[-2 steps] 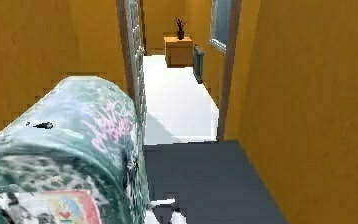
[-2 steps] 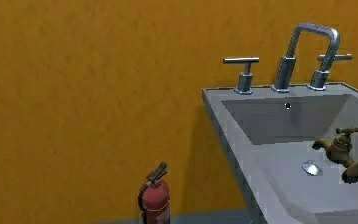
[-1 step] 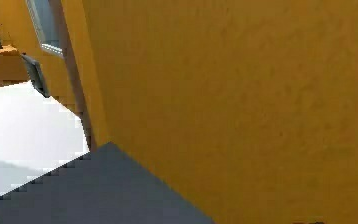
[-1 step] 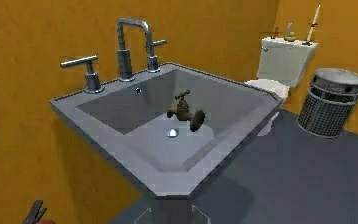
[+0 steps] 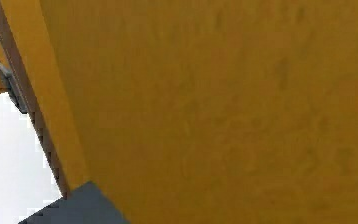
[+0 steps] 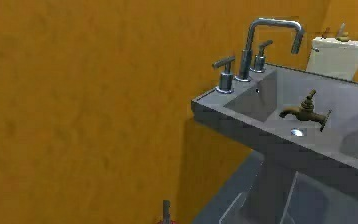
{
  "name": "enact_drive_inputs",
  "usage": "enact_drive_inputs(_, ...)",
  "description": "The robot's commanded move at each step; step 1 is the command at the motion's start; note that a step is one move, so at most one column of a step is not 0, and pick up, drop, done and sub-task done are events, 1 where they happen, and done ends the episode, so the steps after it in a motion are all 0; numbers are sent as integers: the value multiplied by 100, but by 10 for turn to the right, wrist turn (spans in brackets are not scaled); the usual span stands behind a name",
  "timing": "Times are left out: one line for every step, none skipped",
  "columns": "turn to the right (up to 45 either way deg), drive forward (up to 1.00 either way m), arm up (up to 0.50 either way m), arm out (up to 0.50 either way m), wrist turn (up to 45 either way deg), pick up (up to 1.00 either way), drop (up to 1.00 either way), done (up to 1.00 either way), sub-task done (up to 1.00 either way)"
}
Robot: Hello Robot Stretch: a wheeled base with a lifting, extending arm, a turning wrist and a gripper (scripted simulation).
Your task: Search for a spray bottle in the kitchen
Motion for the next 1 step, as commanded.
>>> enact_drive_inputs(-450, 0, 0, 0, 0, 0, 0, 0, 0)
